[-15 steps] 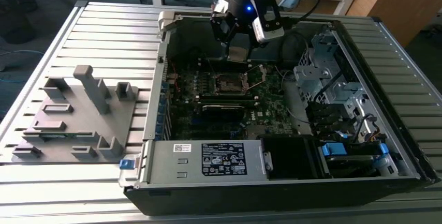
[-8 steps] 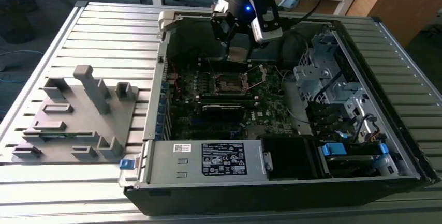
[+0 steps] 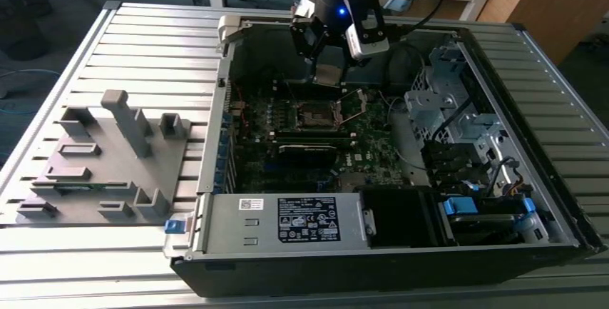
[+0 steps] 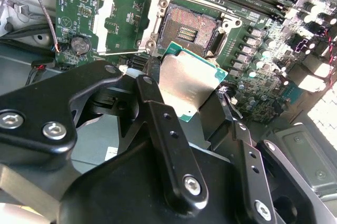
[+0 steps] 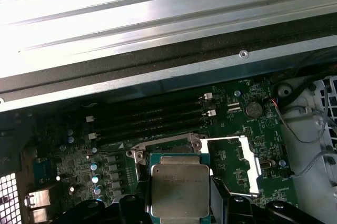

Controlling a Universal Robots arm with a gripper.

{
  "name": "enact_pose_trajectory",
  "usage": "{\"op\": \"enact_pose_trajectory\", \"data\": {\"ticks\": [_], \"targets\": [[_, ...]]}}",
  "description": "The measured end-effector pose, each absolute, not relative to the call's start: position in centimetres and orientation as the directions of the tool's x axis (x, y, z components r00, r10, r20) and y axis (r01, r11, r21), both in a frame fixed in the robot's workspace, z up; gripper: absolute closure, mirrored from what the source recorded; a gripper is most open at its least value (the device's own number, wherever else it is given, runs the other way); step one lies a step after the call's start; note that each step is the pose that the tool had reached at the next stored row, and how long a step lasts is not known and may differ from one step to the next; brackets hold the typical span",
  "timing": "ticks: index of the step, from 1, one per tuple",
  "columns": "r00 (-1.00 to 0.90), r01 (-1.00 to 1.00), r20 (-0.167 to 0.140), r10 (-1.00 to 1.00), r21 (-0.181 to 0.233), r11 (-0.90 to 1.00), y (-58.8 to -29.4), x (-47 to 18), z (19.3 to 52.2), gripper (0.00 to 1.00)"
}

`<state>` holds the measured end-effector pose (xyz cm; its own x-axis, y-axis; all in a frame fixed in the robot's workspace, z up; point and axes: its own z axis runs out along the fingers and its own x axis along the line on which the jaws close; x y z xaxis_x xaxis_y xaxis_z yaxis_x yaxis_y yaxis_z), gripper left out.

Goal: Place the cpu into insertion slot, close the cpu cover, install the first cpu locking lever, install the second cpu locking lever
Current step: 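Place the cpu into insertion slot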

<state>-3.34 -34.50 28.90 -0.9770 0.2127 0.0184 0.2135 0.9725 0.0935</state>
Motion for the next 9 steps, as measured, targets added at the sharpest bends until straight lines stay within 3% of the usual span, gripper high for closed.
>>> {"op": "enact_pose_trajectory", "data": {"ticks": [9], "targets": [[-0.973, 0.229, 0.018, 0.229, 0.093, 0.969, -34.50, -3.34, 28.89, 0.46]]}}
